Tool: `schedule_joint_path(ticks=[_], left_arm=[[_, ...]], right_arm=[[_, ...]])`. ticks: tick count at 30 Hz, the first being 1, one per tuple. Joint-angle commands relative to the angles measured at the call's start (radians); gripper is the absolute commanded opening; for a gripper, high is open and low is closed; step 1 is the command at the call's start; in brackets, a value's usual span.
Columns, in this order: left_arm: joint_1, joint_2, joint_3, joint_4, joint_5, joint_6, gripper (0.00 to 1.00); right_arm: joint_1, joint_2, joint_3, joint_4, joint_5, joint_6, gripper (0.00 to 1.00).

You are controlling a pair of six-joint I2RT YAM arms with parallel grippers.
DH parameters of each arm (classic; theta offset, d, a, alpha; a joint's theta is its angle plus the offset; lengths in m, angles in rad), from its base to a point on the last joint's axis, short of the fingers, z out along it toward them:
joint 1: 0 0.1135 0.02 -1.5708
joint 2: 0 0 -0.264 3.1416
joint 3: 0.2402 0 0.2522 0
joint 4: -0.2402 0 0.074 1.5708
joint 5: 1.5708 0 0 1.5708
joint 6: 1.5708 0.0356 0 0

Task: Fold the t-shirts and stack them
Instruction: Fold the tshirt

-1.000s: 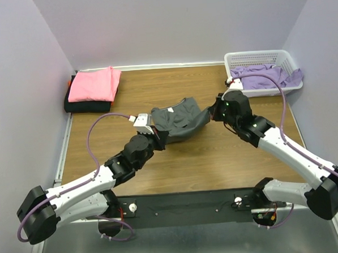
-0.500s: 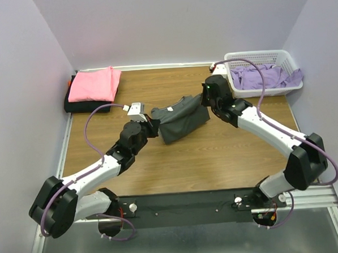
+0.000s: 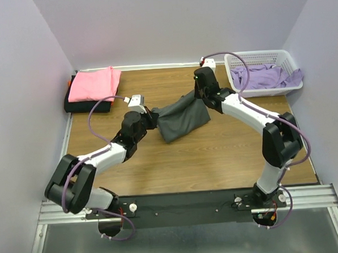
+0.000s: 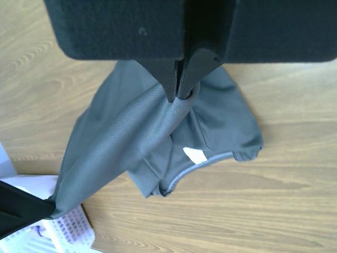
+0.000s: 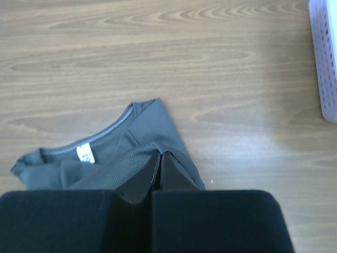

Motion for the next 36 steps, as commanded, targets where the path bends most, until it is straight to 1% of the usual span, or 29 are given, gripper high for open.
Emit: schedule_joint_path(ticks=[1, 6, 8, 15, 21, 24, 27, 29, 32, 33, 36], left_arm=[[0.04, 0.08, 0.061, 0.068, 0.068, 0.021, 0.0], [0.1, 0.171, 0.11, 0.08, 0.077, 0.021, 0.0], [0.123, 0.212, 0.13, 0.094, 0.115, 0.02, 0.0], [0.175, 0.358, 0.218, 0.106, 0.172, 0.015, 0.0], [0.198, 0.406, 0.257, 0.114, 0.206, 0.017, 0.0], [0.198, 0.391, 0.248, 0.122, 0.233, 0.038, 0.0], [0.198, 0.342, 0.214, 0.132, 0.272, 0.049, 0.0], [0.195, 0.285, 0.168, 0.146, 0.276, 0.046, 0.0], [0.187, 0.21, 0.113, 0.145, 0.278, 0.055, 0.0], [0.184, 0.173, 0.087, 0.143, 0.276, 0.057, 0.0], [0.157, 0.109, 0.038, 0.136, 0.267, 0.057, 0.0]], right_arm=[[-0.027, 0.07, 0.091, 0.026, 0.015, -0.031, 0.01], [-0.053, 0.177, 0.18, 0.025, -0.015, -0.048, 0.02], [-0.062, 0.221, 0.219, 0.026, -0.027, -0.059, 0.02], [-0.076, 0.344, 0.336, 0.025, -0.055, -0.085, 0.01], [-0.087, 0.393, 0.388, 0.025, -0.066, -0.089, 0.01], [-0.087, 0.363, 0.346, 0.025, -0.073, -0.079, 0.02], [-0.087, 0.283, 0.284, 0.025, -0.096, -0.054, 0.02], [-0.087, 0.204, 0.203, 0.026, -0.128, -0.03, 0.02], [-0.084, 0.127, 0.093, 0.028, -0.175, -0.008, 0.02], [-0.074, 0.079, 0.035, 0.026, -0.178, 0.003, 0.02], [-0.041, -0.011, -0.046, 0.028, -0.163, 0.016, 0.01]])
